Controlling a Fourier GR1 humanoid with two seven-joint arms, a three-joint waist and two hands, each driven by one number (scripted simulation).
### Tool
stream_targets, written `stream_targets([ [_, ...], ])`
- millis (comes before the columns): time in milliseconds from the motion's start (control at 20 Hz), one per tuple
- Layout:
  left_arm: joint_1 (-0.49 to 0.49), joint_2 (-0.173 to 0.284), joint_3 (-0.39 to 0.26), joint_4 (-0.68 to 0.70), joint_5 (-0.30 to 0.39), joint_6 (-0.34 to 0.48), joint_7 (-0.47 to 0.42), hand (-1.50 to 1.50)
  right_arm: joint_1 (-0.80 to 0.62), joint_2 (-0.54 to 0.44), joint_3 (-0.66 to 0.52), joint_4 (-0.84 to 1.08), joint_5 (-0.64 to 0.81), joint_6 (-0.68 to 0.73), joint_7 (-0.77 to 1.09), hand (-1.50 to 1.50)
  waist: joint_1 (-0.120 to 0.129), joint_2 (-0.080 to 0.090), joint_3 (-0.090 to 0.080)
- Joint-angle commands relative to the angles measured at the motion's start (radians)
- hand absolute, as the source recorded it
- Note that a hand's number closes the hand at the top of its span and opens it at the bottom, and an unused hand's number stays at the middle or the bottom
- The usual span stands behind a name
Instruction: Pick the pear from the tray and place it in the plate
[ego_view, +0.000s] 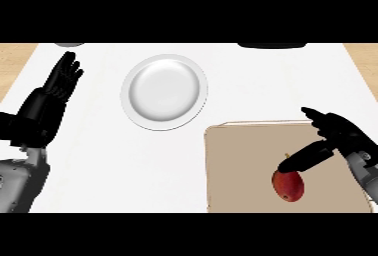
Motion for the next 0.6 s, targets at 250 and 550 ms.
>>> stream_targets([
  [250,0.007,0.015,0.051,-0.020,0.026,-0.042,0.015,0.00,-0.011,-0.014,0.042,0.081,-0.030,0.105,0.178,-1.50,0.004,0.001,0.000],
  [550,0.029,-0.030,0.015,-0.051,-0.027,-0.022,0.023,0.00,0.089,0.009,0.052,0.118,0.003,0.097,0.093,-1.50,-0.004,-0.001,0.001],
])
